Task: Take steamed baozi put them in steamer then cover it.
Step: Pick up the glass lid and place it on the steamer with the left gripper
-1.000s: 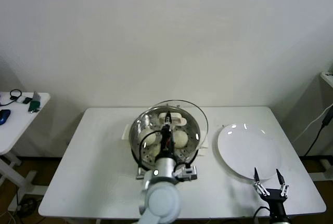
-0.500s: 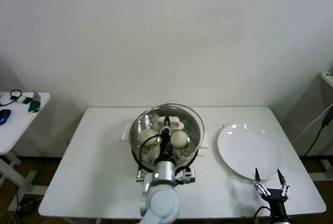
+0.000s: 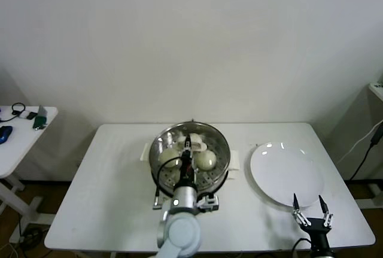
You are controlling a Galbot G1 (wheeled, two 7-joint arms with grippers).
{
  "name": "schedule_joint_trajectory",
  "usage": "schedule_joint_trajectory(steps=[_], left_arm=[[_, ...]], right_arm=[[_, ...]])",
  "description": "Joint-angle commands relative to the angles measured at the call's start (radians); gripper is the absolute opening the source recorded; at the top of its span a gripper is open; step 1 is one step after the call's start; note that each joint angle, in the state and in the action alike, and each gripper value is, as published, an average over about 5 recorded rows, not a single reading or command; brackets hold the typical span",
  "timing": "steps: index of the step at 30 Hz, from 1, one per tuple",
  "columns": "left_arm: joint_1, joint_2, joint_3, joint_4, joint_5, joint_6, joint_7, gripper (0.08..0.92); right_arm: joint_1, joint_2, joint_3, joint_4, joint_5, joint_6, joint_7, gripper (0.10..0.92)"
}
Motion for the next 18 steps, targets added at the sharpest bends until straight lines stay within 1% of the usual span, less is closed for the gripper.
schedule_joint_trajectory(steps=[1, 14, 16, 18], left_arm=[[0.004, 0.015, -0.012, 0.012, -0.017, 0.002, -0.018, 0.131], [0.026, 0.031, -0.005, -0.011, -0.021, -0.033, -0.027, 0.131], [0.026, 0.038, -0.002, -0.02, -0.031, -0.034, -0.026, 0.147], [0.025, 0.045, 0.0, -0.031, -0.045, -0.034, -0.025, 0.189]], right_arm=[[-0.003, 0.0, 0.001, 0.002, 0.0, 0.003, 0.0, 0.823], [-0.005, 0.002, 0.001, 0.006, -0.004, 0.009, -0.004, 0.823], [-0.005, 0.003, 0.001, 0.007, -0.005, 0.009, -0.005, 0.823], [-0.005, 0.003, 0.001, 0.008, -0.006, 0.009, -0.005, 0.823]])
